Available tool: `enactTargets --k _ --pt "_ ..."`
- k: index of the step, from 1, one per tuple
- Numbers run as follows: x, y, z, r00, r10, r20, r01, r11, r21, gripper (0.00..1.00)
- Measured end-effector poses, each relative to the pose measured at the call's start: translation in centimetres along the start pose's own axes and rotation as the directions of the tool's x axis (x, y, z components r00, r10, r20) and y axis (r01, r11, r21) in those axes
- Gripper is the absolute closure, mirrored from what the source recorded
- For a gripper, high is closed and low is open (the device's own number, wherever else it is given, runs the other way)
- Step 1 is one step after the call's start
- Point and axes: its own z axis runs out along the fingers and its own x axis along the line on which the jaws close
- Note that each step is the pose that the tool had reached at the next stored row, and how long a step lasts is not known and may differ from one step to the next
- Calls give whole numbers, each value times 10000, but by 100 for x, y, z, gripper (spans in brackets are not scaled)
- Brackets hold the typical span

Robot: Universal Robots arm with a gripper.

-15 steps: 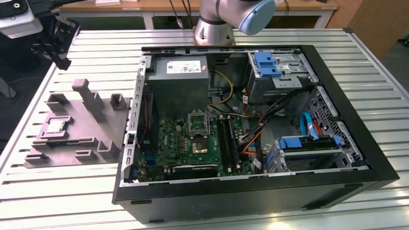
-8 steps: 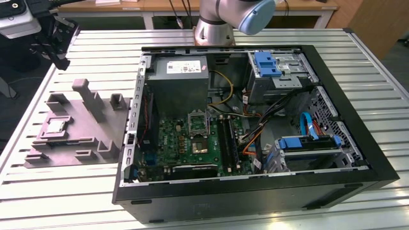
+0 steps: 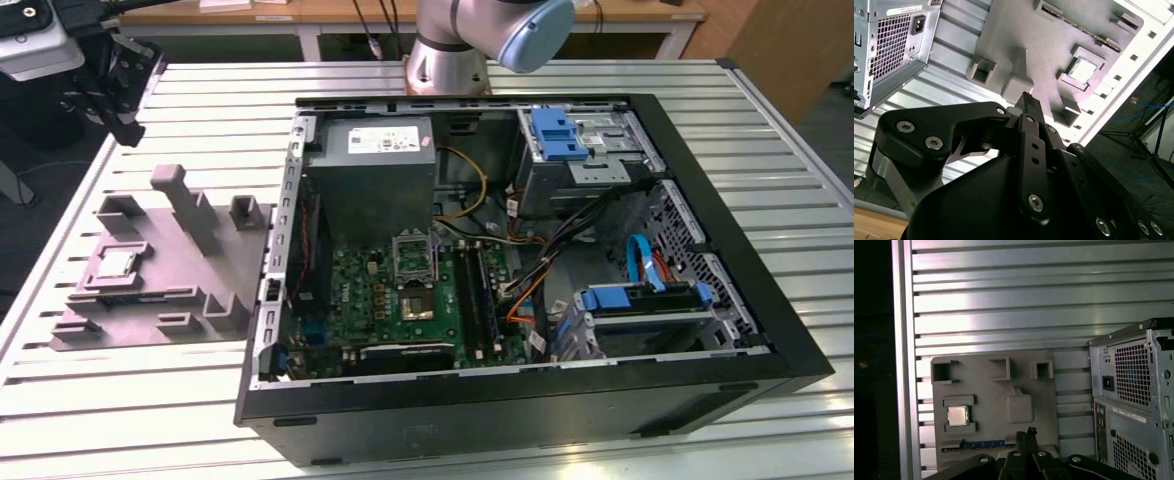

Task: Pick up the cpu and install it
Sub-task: 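Reach for the cpu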

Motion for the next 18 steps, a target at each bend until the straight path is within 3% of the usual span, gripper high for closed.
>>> enactTargets --k 9,18 --pt "60 -5 1 10000 -1 2 1 10000 -1 89" --pt "223 -17 2 10000 -1 1 1 10000 -1 89"
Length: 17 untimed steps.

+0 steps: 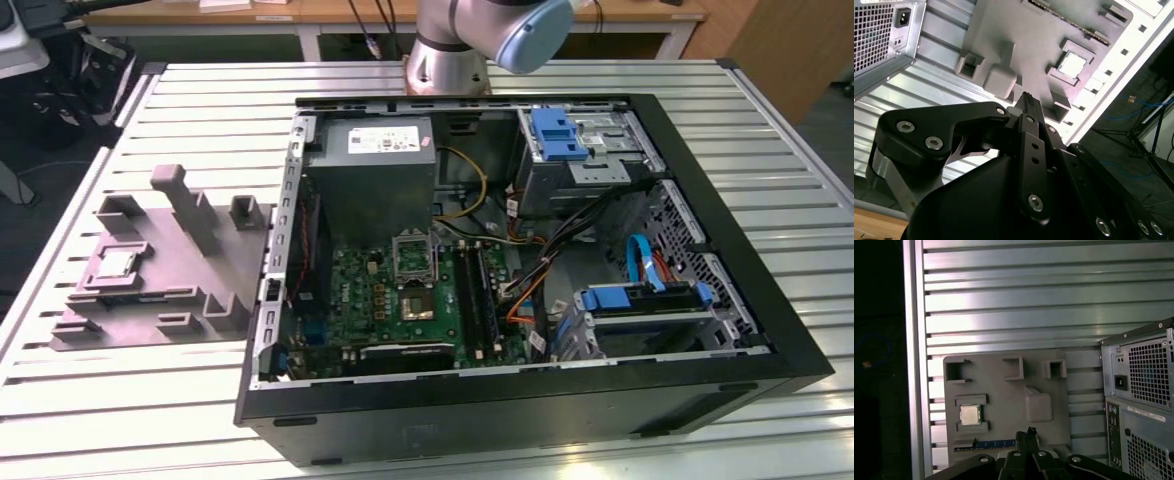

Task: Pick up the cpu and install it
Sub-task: 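Reach for the cpu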

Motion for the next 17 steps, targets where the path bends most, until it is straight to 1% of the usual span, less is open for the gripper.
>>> enactTargets --k 3,4,17 --pt "54 -4 1 10000 0 0 0 10000 0 89" --pt "61 -5 1 10000 0 0 0 10000 0 89" --pt "73 -6 0 10000 0 0 0 10000 1 89"
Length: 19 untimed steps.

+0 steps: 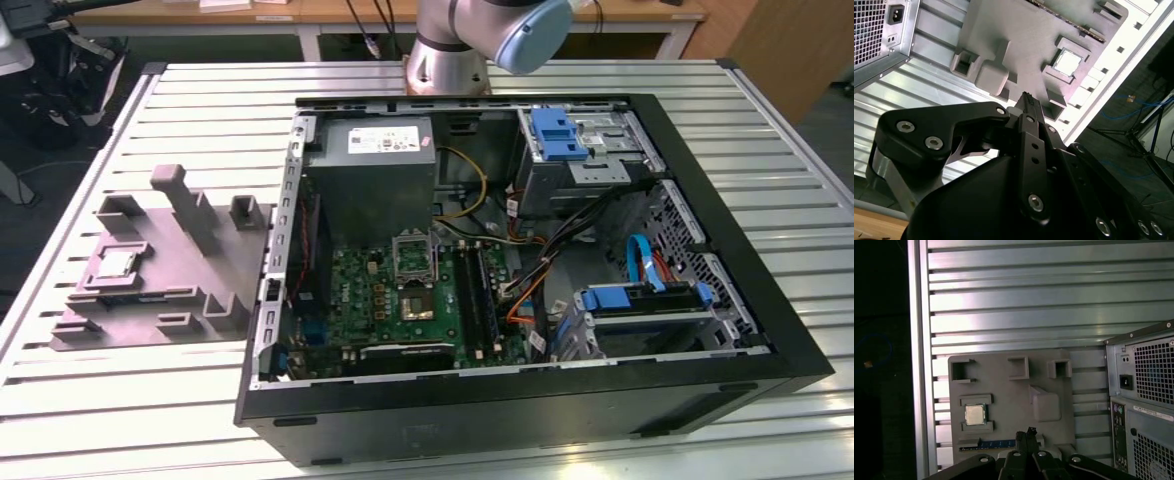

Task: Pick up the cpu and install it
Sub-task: 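Reach for the cpu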

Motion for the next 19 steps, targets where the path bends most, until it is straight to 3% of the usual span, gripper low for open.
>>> enactTargets --k 19 --pt "130 -11 17 10000 0 0 0 10000 0 89"
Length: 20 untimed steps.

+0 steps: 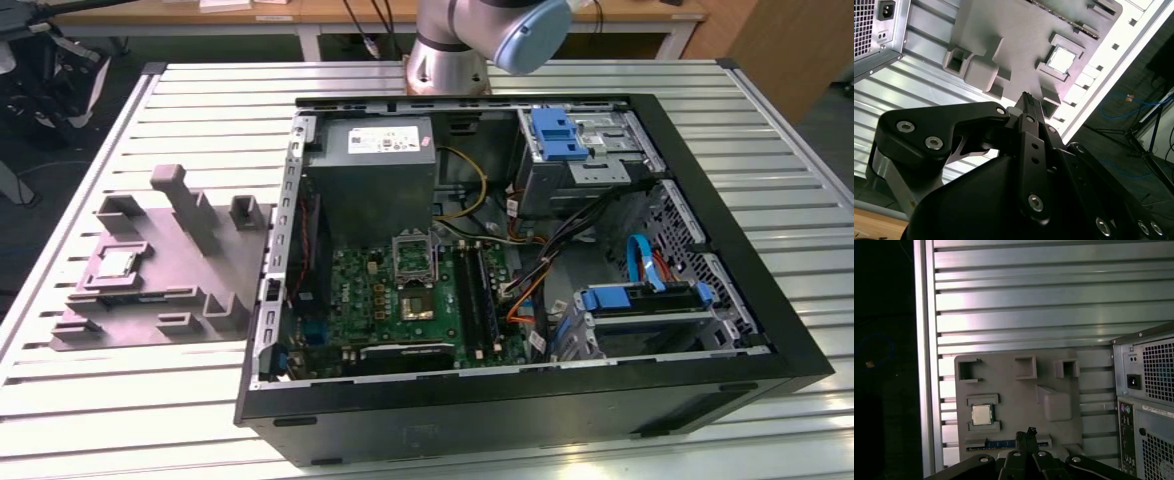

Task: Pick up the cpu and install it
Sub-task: 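Reach for the cpu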

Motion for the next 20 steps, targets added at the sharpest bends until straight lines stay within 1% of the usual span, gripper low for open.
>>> enactTargets --k 9,13,20 --pt "123 -10 19 10000 0 0 0 10000 0 89" --pt "195 -16 27 10000 -1 1 1 10000 0 89" --pt "292 -24 37 10000 0 -2 0 10000 1 89"
